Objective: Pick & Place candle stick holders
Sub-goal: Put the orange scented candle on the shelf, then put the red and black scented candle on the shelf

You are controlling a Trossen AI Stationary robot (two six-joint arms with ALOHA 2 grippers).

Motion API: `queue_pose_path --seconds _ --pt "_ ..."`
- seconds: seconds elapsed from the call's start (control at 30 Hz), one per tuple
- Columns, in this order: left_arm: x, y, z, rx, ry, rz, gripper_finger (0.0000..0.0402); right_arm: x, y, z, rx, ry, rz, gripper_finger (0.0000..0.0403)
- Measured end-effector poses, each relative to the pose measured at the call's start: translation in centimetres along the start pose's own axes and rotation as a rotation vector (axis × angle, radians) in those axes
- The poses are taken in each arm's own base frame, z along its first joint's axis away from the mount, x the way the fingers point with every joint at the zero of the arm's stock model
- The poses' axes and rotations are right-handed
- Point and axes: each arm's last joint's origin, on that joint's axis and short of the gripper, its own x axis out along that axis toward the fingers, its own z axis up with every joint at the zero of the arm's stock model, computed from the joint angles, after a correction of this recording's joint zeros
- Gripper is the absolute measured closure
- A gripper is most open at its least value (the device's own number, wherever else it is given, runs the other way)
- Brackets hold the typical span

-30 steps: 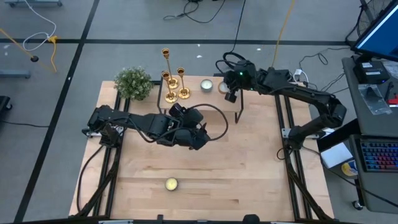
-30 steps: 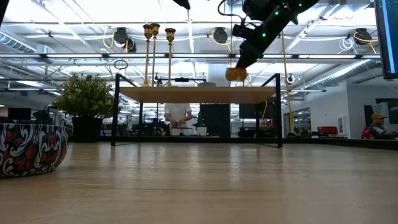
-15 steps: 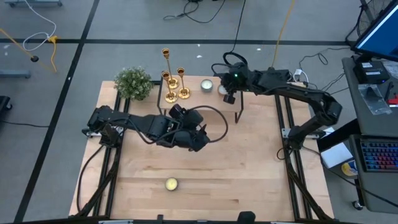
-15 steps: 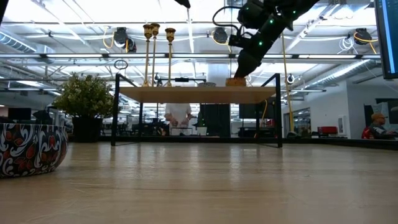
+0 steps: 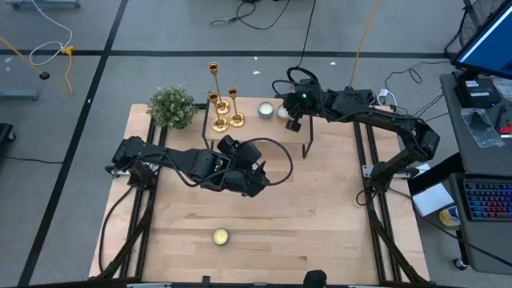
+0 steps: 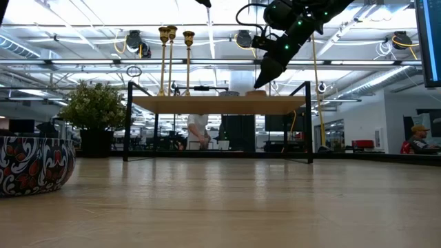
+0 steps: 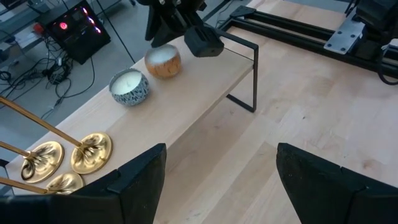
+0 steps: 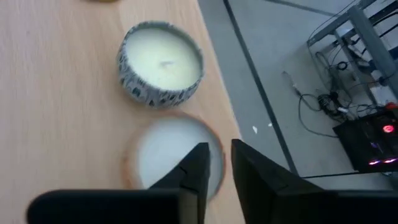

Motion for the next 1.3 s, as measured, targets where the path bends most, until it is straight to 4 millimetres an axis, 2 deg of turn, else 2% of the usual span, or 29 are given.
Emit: queue_pose_path --seconds 0.27,0.4,0.5,0.67,0.8,0.93,1.1,1.3 --pt "-0.3 -0.3 -0.2 0.006 -0.002 -0.010 0.0105 0.0 -0.3 0.4 0.005 -0.028 -0.047 0.0300" --pt "-0.4 -0.3 -0.2 0.009 -0.001 -0.011 0.0105 -1.0 -0.4 0.8 0.008 -0.063 -0.058 0.0292" --pt "-0.4 -0.2 -0.3 0.016 0.006 -0.005 0.0105 -3.0 -0.6 1.4 0.017 -0.122 -0.076 0.0289" --pt "-0.4 0.1 -0.9 0.005 0.079 -0.003 0.0105 -8.5 -1.1 2.2 0.125 -0.262 -0.092 0.0288" --pt "-0.6 0.7 -2.0 -0.022 0.243 -0.028 0.0105 -12.7 -1.1 1.8 0.222 -0.322 -0.075 0.0288" --pt "-0.9 0.8 -2.9 -0.095 0.420 -0.081 0.0105 -15.9 -1.1 0.9 0.283 -0.347 -0.057 0.0288" --pt "-1.2 -0.3 -4.5 -0.186 0.610 -0.171 0.0105 -18.4 -0.9 -0.2 0.312 -0.405 -0.051 0.0288" --pt "-1.1 -2.7 -9.3 -0.221 0.842 -0.217 0.0105 -19.2 -0.2 -1.7 0.322 -0.446 -0.042 0.0289"
